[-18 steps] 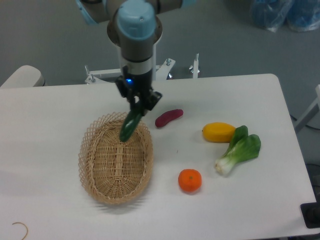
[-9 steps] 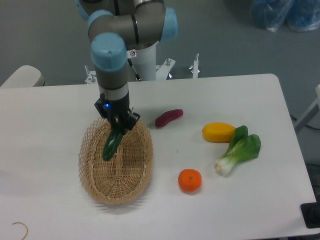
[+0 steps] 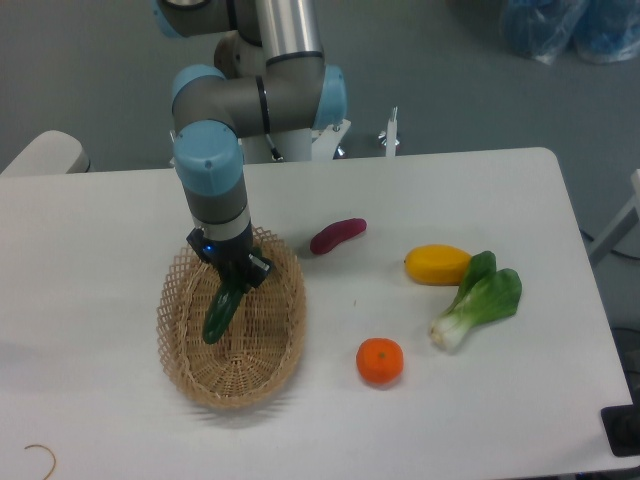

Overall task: Place the cucumber in the basket
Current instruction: 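Lower the cucumber into the basket and open the gripper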

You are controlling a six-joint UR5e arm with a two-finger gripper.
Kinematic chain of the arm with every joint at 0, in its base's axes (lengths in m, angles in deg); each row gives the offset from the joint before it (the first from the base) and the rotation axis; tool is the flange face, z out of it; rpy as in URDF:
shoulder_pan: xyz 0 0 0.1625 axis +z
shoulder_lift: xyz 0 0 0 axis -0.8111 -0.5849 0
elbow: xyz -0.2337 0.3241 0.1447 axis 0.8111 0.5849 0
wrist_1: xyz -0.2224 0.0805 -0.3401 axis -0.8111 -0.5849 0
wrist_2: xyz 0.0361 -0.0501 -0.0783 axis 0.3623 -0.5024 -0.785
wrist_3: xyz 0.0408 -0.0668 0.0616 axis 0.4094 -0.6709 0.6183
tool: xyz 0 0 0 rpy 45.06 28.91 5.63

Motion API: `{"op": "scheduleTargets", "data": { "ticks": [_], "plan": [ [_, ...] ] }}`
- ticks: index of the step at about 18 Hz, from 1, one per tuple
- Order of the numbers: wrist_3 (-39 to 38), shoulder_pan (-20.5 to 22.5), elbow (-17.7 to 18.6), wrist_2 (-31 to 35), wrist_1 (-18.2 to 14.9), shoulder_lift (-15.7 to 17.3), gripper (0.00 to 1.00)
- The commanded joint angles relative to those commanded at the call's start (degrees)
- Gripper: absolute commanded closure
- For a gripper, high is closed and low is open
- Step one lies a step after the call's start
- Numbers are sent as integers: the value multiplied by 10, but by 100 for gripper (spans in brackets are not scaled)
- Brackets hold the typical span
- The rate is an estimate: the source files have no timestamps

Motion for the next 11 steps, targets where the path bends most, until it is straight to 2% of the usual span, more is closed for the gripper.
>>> {"op": "scheduleTargets", "data": {
  "ticks": [1, 3, 4, 6, 11],
  "plan": [
    [2, 0, -1, 0, 1, 0, 77],
    [14, 0, -5, 0, 3, 0, 21],
    [18, 1, -9, 3, 4, 0, 0],
    [20, 1, -18, 14, 4, 5, 0],
    [20, 6, -83, 52, 0, 5, 0]
  ]
}}
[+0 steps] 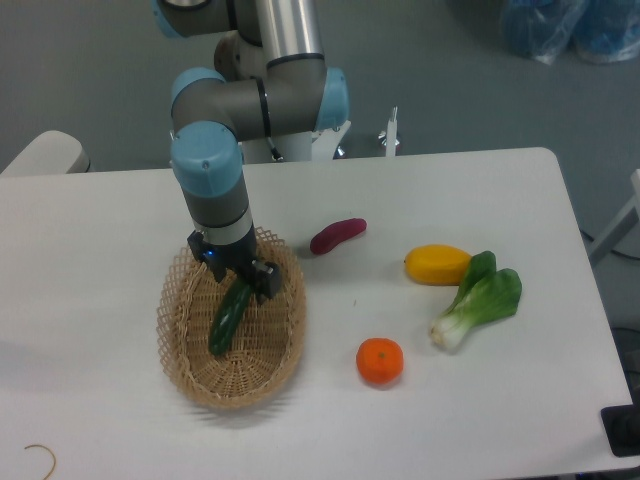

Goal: Place the cucumber in the basket

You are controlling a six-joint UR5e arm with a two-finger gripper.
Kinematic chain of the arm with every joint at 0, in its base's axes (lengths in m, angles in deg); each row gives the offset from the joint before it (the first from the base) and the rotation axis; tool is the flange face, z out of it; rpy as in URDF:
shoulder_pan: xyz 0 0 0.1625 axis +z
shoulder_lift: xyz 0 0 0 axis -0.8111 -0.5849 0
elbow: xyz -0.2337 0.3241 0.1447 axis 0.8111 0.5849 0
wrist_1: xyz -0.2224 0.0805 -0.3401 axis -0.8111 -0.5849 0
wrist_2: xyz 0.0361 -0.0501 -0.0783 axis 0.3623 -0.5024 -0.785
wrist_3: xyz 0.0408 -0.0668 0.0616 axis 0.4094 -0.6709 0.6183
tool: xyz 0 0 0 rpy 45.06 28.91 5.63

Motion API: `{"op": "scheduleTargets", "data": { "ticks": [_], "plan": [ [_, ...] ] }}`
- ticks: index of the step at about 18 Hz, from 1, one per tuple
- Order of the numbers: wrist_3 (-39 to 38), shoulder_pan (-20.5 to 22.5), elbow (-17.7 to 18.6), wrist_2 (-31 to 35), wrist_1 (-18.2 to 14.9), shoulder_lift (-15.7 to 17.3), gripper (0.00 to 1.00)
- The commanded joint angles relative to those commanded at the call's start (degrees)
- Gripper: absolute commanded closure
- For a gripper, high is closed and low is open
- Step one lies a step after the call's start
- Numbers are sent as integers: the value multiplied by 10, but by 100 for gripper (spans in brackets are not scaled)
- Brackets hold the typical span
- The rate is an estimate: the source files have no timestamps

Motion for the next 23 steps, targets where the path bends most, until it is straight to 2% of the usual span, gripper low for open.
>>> {"op": "scheduleTargets", "data": {
  "ticks": [3, 6, 13, 18, 23],
  "plan": [
    [43, 43, -29, 2, -1, 2, 0],
    [168, 101, -48, 34, -5, 15, 0],
    [360, 206, -61, 32, -22, 34, 0],
    [466, 247, -62, 31, -54, 53, 0],
    [486, 251, -60, 28, -60, 56, 0]
  ]
}}
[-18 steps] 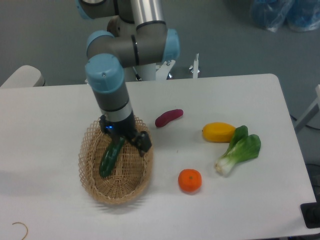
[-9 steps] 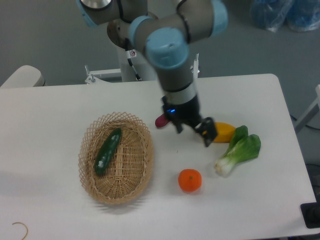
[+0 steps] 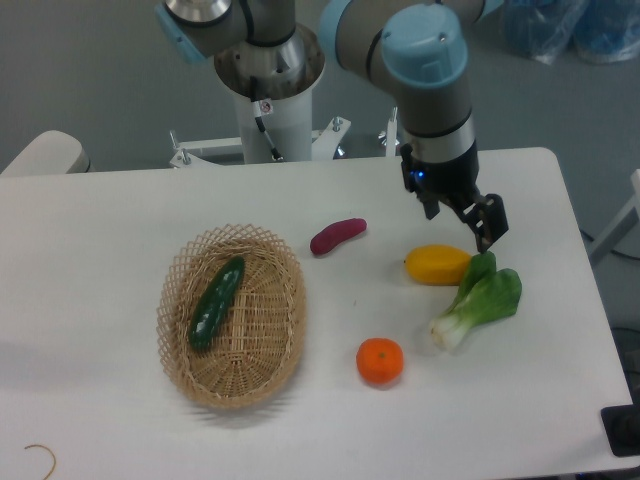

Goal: Place the cucumber in the basket

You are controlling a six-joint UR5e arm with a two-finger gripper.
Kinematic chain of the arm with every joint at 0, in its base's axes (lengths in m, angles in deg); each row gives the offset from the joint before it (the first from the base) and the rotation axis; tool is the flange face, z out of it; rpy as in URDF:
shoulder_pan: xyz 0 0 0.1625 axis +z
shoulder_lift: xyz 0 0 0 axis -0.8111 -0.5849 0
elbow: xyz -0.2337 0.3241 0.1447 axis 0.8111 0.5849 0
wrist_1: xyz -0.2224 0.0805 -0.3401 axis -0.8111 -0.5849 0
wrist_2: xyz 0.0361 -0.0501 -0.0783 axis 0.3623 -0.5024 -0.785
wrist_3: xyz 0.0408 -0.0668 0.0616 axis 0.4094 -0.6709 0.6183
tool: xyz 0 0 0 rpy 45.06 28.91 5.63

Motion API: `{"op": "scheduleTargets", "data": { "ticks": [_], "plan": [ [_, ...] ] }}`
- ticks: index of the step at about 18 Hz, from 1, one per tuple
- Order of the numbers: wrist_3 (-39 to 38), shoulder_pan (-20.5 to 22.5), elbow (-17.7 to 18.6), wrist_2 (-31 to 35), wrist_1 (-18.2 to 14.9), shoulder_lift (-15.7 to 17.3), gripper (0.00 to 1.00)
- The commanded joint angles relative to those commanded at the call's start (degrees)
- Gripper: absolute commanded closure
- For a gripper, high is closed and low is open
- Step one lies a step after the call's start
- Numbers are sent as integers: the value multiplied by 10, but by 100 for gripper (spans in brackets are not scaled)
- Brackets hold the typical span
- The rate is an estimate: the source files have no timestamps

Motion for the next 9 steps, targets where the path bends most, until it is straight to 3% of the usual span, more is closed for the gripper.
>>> {"op": "scheduleTargets", "data": {
  "ticks": [9],
  "plan": [
    [-4, 4, 0, -20, 4, 0, 0]
  ]
}}
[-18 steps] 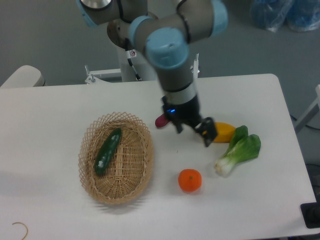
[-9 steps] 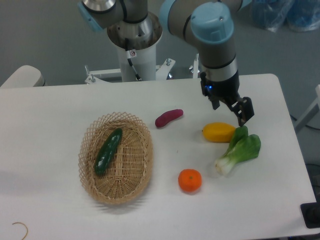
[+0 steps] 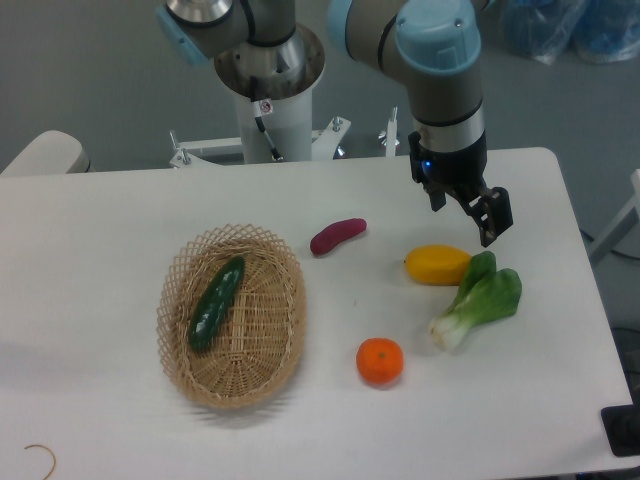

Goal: Place the cucumber in the basket

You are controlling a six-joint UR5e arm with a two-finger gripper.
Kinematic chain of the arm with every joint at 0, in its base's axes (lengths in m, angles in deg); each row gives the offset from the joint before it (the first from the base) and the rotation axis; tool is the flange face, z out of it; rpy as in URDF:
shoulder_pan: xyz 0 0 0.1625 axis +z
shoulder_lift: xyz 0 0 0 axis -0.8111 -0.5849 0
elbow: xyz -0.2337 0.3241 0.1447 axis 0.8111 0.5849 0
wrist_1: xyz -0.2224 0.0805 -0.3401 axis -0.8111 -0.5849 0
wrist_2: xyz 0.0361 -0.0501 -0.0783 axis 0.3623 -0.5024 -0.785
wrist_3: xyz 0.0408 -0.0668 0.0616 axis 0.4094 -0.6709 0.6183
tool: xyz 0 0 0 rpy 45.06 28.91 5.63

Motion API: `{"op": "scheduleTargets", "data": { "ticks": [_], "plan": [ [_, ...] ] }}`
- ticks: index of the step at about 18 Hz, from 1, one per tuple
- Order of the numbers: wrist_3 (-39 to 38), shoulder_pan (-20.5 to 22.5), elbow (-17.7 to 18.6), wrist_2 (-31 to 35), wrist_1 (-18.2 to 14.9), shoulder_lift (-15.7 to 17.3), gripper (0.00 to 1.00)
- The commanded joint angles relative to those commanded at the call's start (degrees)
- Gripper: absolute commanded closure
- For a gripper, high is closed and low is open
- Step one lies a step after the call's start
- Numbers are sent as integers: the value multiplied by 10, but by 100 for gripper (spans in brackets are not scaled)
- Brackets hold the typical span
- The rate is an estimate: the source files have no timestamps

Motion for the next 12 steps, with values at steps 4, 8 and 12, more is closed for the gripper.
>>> {"op": "scheduleTargets", "data": {
  "ticks": [4, 8, 12],
  "plan": [
    [-2, -3, -2, 0, 4, -5, 0],
    [-4, -7, -1, -1, 4, -10, 0],
    [-4, -8, -1, 0, 4, -11, 0]
  ]
}}
